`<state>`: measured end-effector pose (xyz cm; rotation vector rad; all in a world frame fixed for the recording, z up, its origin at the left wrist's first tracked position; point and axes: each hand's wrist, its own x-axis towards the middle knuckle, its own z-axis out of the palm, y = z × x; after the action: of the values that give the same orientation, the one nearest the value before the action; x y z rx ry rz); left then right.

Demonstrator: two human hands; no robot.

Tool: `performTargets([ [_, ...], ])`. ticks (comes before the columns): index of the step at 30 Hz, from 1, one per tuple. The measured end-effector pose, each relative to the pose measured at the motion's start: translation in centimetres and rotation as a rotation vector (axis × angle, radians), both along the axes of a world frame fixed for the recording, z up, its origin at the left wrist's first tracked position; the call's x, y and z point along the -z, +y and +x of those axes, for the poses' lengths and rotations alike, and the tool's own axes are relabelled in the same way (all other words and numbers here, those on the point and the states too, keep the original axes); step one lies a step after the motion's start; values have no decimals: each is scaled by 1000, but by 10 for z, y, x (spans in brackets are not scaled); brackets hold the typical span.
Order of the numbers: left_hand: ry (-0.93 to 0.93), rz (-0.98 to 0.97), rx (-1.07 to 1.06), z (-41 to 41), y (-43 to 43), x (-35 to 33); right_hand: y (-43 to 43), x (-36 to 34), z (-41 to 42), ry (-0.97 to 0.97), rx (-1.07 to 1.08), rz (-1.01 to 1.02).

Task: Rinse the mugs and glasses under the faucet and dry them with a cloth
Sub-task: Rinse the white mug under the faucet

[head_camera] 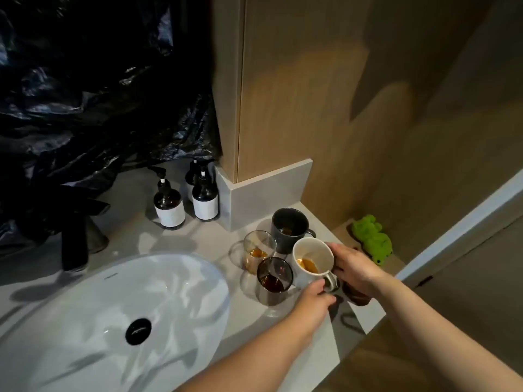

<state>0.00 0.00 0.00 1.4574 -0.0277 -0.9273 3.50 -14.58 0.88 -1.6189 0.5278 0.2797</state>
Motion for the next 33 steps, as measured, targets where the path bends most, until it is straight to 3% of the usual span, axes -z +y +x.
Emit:
performTargets([
  [4,6,31,-56,0,-15,4,-3,3,2,73,-14,63],
  [9,28,2,21,-3,-20,7,-1,1,-3,89,64,54],
  [20,-329,227,43,-15,19,34,-1,9,-34,265,240,160],
  [26,-410,186,138,-17,38,-10,16,-31,-53,224,311,-119],
  [30,-477,110,83,-5,64,-52,42,-79,-47,53,176,-267],
  [33,-420,10,-35,9,98,-70,79,-106,-30,-23,28,-331],
])
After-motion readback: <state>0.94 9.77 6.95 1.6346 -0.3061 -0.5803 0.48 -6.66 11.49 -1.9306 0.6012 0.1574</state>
